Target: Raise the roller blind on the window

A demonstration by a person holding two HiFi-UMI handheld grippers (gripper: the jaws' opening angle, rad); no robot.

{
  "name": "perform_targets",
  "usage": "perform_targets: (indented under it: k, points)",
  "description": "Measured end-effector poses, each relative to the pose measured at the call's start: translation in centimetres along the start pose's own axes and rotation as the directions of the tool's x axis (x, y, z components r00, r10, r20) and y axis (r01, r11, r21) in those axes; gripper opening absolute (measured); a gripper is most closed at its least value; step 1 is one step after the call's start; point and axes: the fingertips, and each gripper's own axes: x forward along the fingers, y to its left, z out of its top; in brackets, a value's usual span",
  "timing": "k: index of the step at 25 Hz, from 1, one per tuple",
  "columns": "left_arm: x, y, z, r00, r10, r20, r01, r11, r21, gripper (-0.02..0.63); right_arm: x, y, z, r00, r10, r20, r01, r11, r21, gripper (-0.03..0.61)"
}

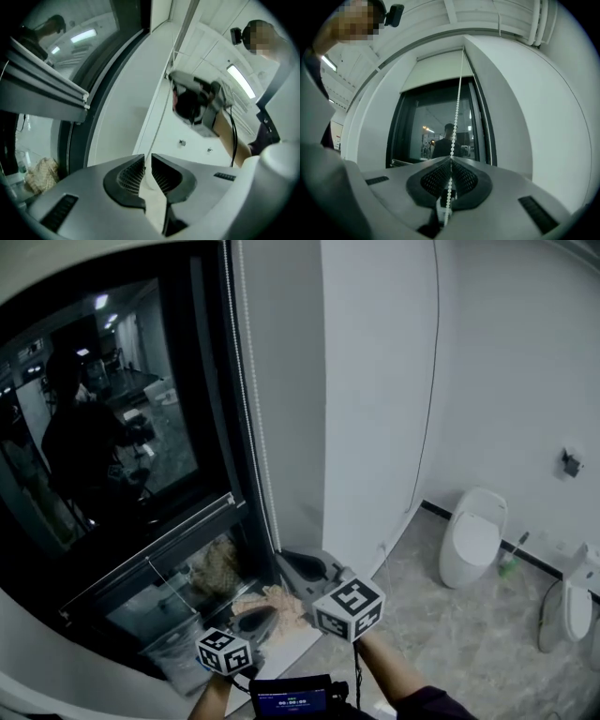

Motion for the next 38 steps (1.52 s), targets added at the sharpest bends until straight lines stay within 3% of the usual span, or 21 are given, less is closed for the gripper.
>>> perform_targets:
  k: [4,8,14,18,22,25,29,32,38]
  points:
    - [-1.5,-1.3,9.4,0.984,-0.037,0.171,0.022,0.996,0.088,0.012,-0.4,0.5,-5.4,0.996,-0.003,-0.093,0.007,0.999,0.043,0.009]
    - [-1.9,-3.3,17.4,0.957,-0.068,0.282,0.019,0.985,0.172,0.014,-0.5,1.8,-10.3,0.987,0.006,-0.162,0.004,0.998,0.065,0.009]
    - [-1.3,-6.7,23.3,0.929,-0.136,0.343,0.051,0.968,0.246,0.018,-1.0,3.0,-13.0,0.98,0.02,-0.197,-0.004,0.997,0.078,0.009]
    - [-0.4,-6.9,23.5,0.934,-0.14,0.327,0.056,0.966,0.252,0.015,-1.2,2.7,-13.9,0.977,0.009,-0.213,0.007,0.997,0.076,0.009]
    - [-0.4,-5.3,22.3,0.927,-0.109,0.359,0.031,0.976,0.216,0.014,-1.9,0.3,-14.6,0.971,-0.082,-0.226,0.106,0.99,0.094,0.011]
    - [0.1,-5.1,21.3,0.934,-0.079,0.348,-0.009,0.97,0.245,0.014,-2.5,-1.1,-11.4,0.982,-0.101,-0.159,0.123,0.984,0.129,0.011]
    - [1.0,-3.7,19.6,0.95,-0.053,0.308,-0.019,0.974,0.227,0.014,-1.3,-1.6,-4.9,0.997,-0.064,-0.032,0.067,0.993,0.101,0.011]
    - [0.8,-3.6,18.1,0.955,-0.031,0.295,-0.02,0.985,0.17,0.012,-1.0,-1.1,-3.1,1.0,-0.014,-0.009,0.015,0.998,0.068,0.011]
    - [0.9,-1.2,18.0,0.958,0.027,0.286,-0.111,0.953,0.281,0.012,-0.6,1.4,-3.1,0.991,0.125,-0.048,-0.123,0.991,0.048,0.011]
